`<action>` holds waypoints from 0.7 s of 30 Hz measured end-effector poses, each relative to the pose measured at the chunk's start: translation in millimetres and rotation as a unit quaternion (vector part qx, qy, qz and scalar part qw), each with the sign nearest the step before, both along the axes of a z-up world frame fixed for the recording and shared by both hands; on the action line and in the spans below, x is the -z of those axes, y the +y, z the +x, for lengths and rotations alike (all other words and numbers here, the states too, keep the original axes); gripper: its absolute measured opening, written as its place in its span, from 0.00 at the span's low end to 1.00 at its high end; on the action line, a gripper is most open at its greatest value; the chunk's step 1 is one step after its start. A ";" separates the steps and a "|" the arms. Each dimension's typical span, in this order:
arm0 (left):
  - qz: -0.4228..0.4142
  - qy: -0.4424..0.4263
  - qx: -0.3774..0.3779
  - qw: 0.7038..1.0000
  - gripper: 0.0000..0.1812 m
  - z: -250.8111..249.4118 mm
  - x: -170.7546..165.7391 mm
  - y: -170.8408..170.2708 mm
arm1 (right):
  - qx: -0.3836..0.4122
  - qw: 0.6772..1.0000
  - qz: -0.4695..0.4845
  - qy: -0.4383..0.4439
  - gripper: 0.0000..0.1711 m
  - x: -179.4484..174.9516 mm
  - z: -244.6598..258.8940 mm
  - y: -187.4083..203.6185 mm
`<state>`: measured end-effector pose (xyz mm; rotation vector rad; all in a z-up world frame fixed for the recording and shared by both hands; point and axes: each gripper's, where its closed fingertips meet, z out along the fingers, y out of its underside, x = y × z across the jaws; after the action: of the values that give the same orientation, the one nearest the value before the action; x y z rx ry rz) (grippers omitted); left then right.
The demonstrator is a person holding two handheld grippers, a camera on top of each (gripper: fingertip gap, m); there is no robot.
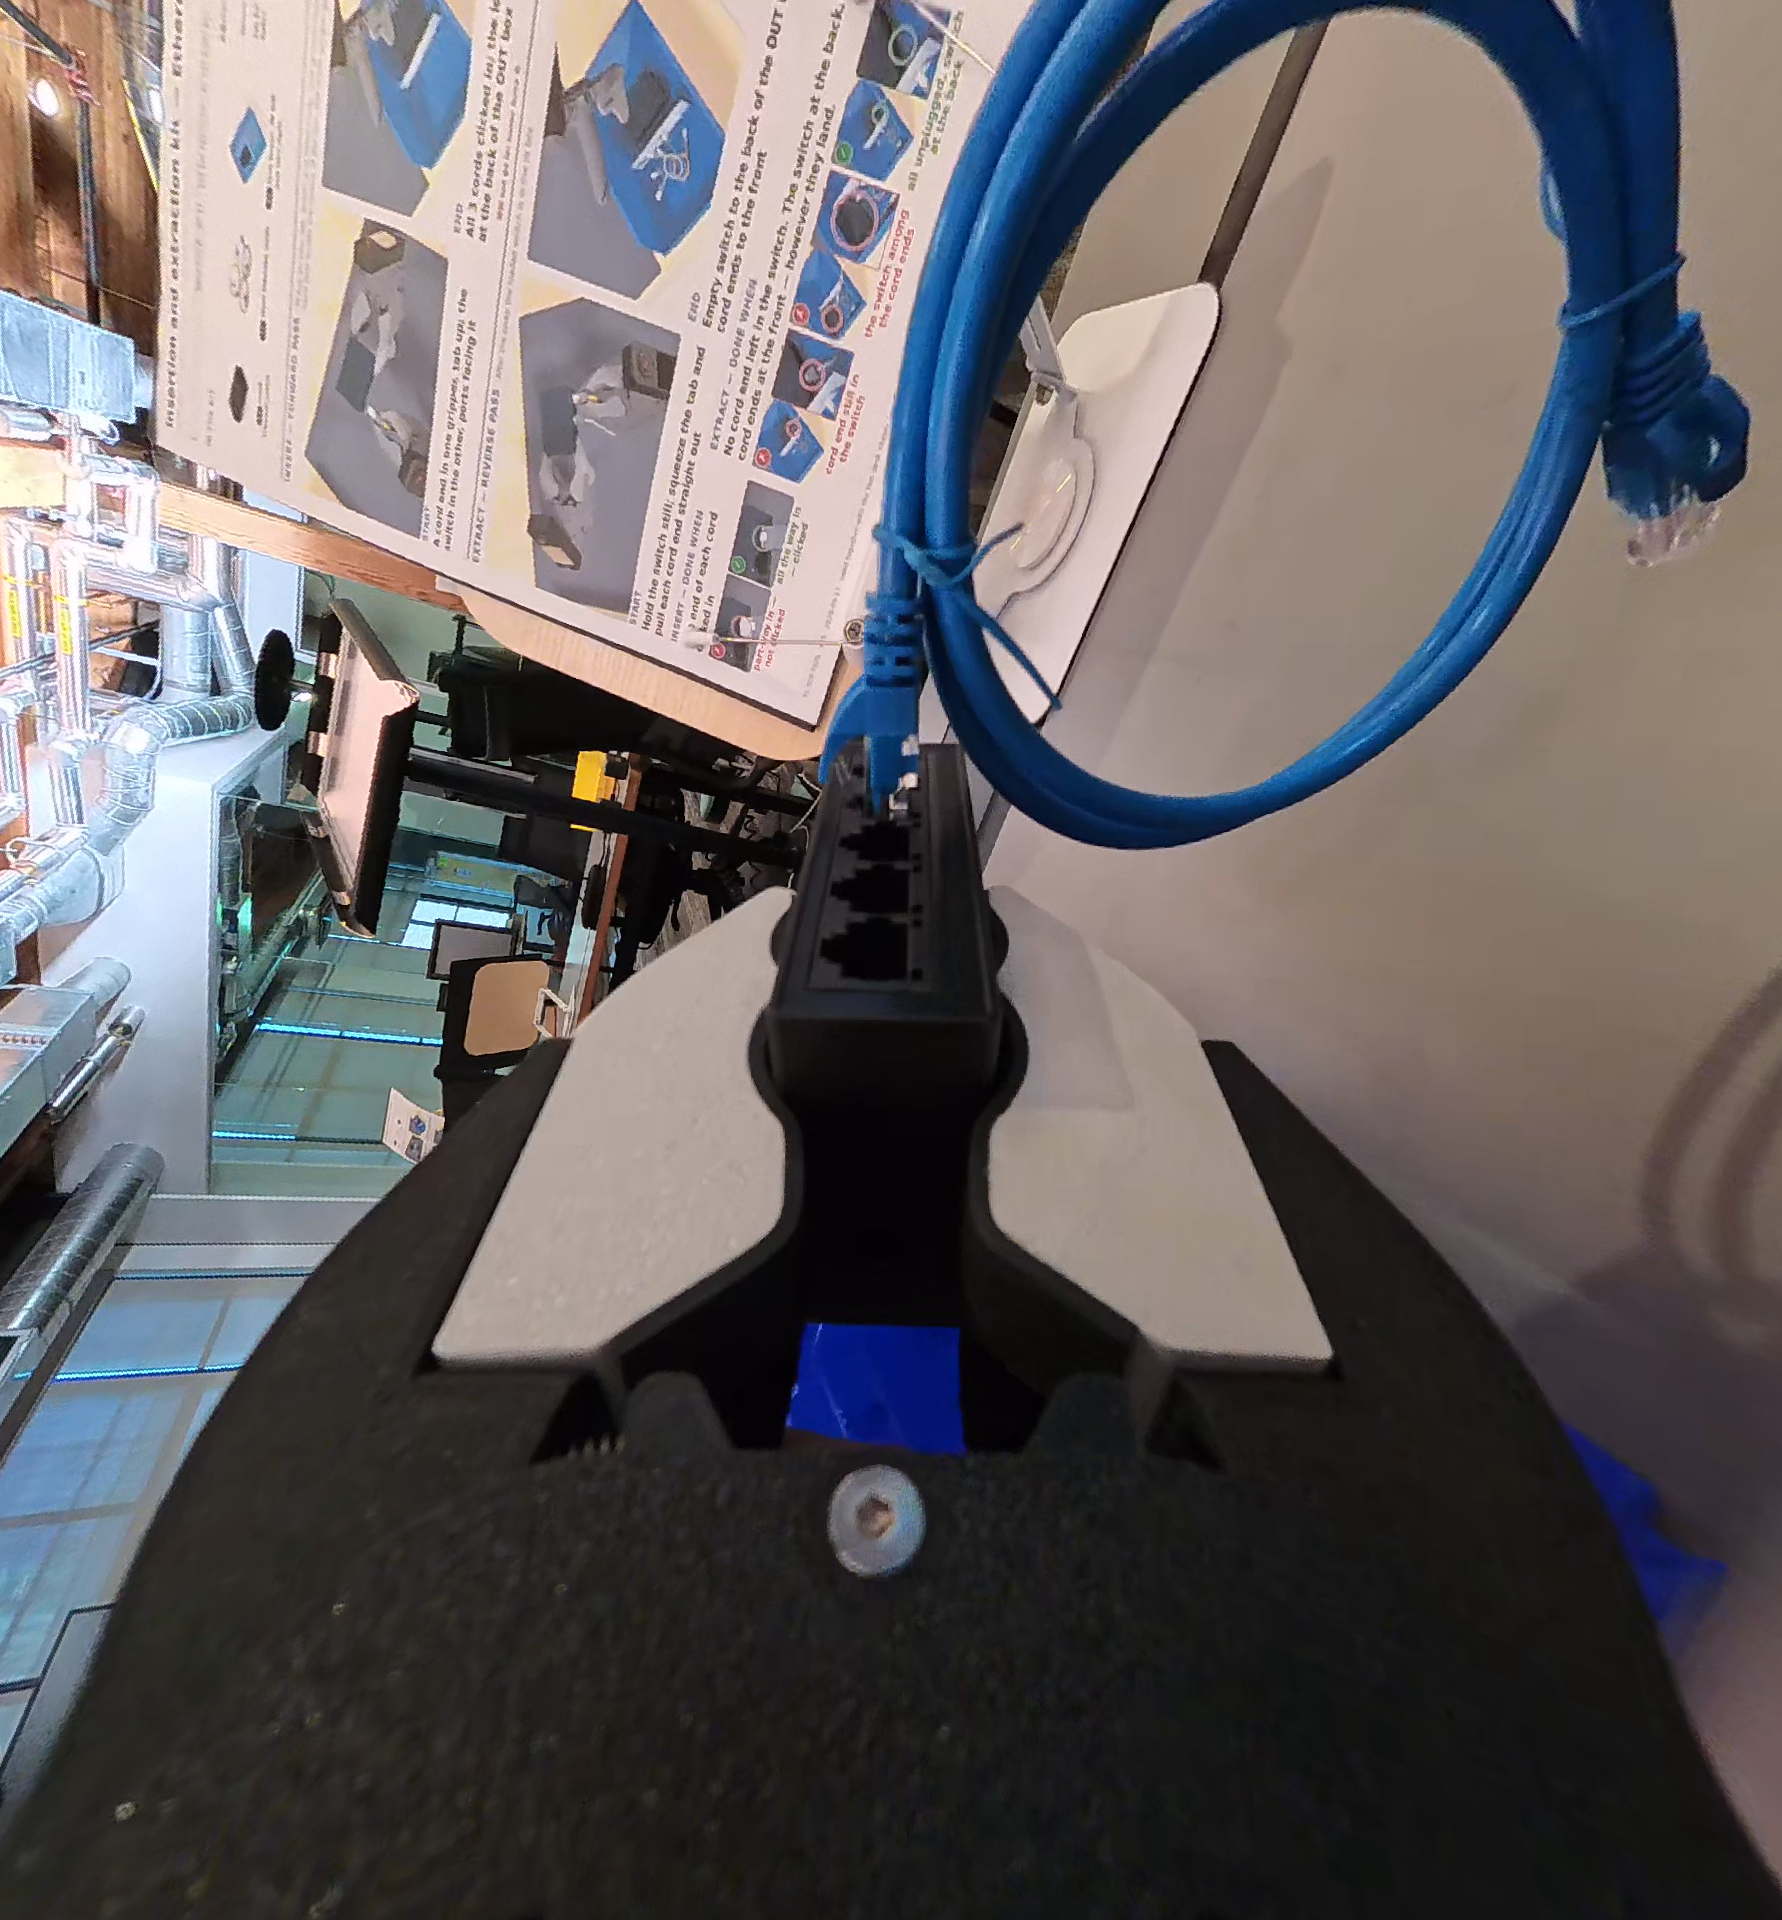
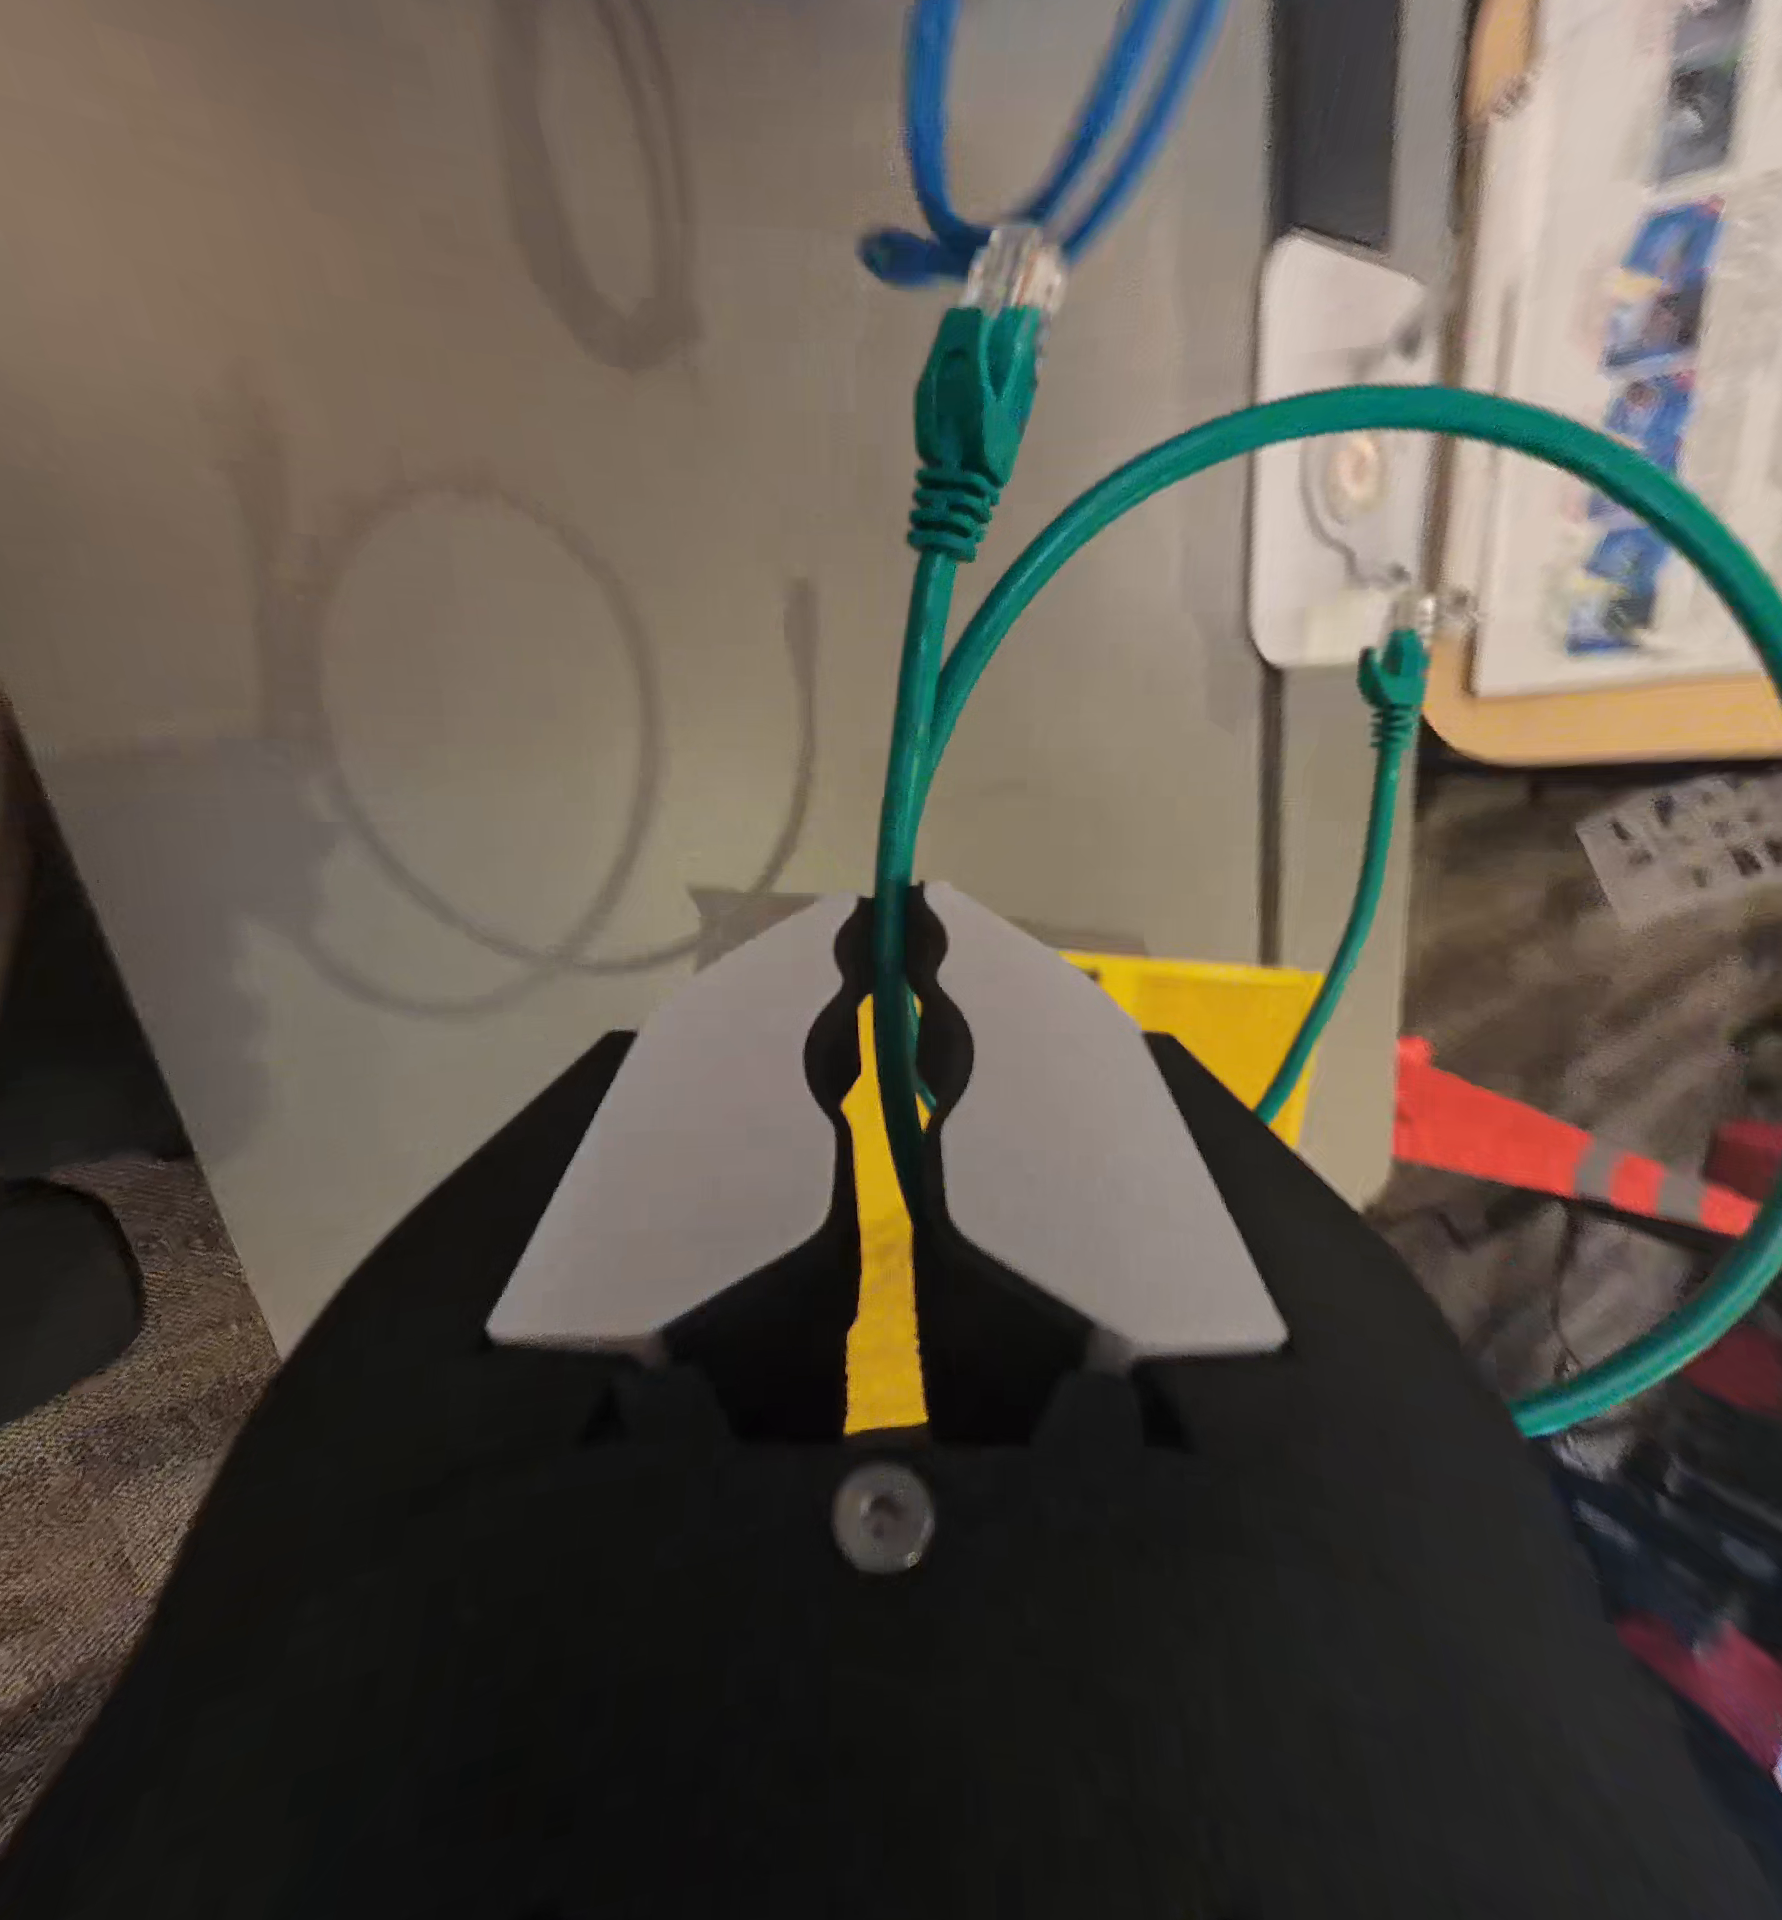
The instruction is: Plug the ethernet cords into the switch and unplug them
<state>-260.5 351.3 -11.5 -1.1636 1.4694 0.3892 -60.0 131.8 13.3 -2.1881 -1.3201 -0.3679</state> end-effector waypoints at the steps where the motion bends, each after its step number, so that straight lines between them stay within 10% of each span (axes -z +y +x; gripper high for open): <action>1: 0.000 -0.001 0.001 1.000 0.16 0.4 -0.5 -0.7 | 0.015 1.000 0.001 -0.004 0.04 -8.8 12.8 -3.0; 10: 0.004 0.008 0.012 1.000 0.16 7.2 1.8 -8.1 | 0.095 0.978 -0.169 0.075 0.03 49.4 82.7 -55.4; 18: 0.006 0.010 0.020 1.000 0.16 14.3 1.7 -13.4 | 0.128 0.899 -0.347 0.234 0.03 133.0 101.9 -49.4; 21: 0.005 0.014 0.020 1.000 0.16 15.3 4.5 -13.4 | 0.146 0.914 -0.302 0.228 0.05 143.4 121.6 -21.7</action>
<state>-245.2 337.9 -16.1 -1.1226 1.5123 0.3861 61.6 110.0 -130.2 -2.7531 -0.9129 0.4987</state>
